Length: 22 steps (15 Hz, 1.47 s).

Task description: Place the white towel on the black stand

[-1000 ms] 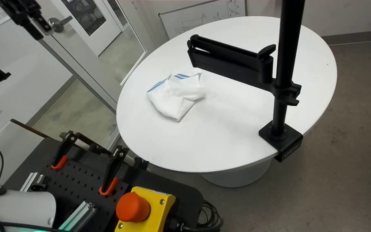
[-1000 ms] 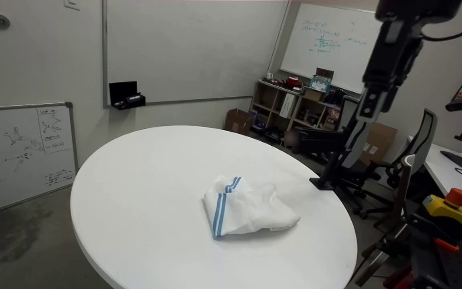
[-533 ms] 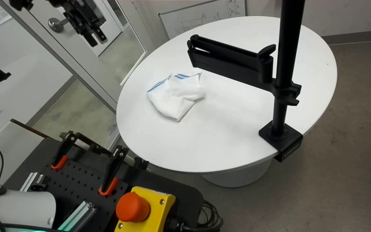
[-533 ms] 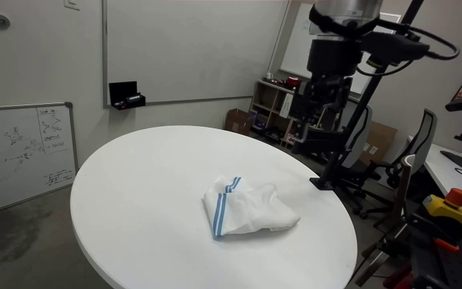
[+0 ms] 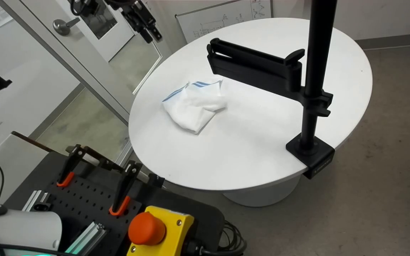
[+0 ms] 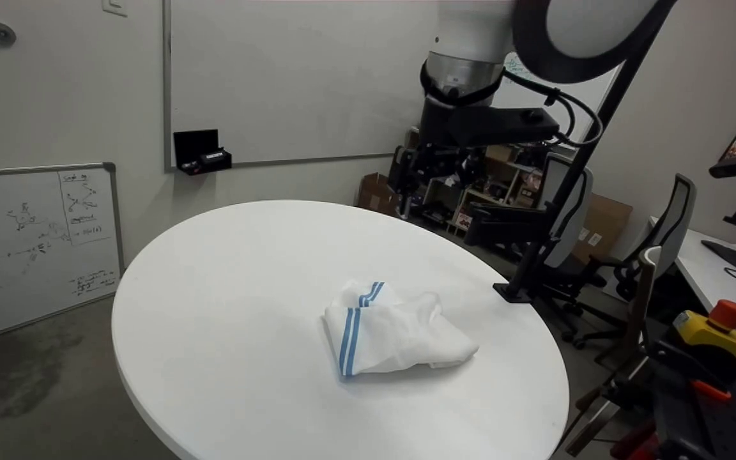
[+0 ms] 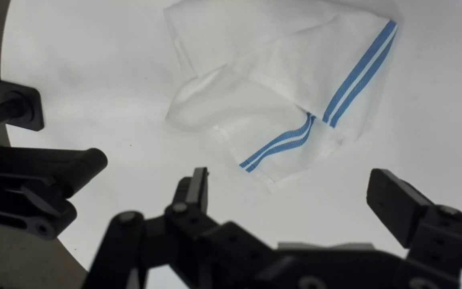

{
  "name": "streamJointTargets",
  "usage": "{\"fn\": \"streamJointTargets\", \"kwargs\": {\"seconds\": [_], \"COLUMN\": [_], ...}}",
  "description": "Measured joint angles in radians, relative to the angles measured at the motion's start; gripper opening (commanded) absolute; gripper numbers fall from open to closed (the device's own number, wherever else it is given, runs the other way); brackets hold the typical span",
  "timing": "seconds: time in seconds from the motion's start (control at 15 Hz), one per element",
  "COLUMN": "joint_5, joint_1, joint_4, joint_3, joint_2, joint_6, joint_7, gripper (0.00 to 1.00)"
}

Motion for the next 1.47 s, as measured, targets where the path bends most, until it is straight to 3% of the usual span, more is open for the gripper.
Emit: {"fn": "streamJointTargets", "kwargs": {"seconds": [0.47,0.93,1.47], "joint_5": [0.024,0.158,0.243], "joint_1": [0.055,0.055,0.062], "joint_4": [0.199,0.392,0.561], "joint_3": [-0.095,-0.115,-0.107], "joint_2": [0.261,0.475,0.633], "joint_6": [0.031,0.027,-0.017], "joint_7": [0.091,0.09,0.089], "gripper": [1.0,1.0,1.0]}}
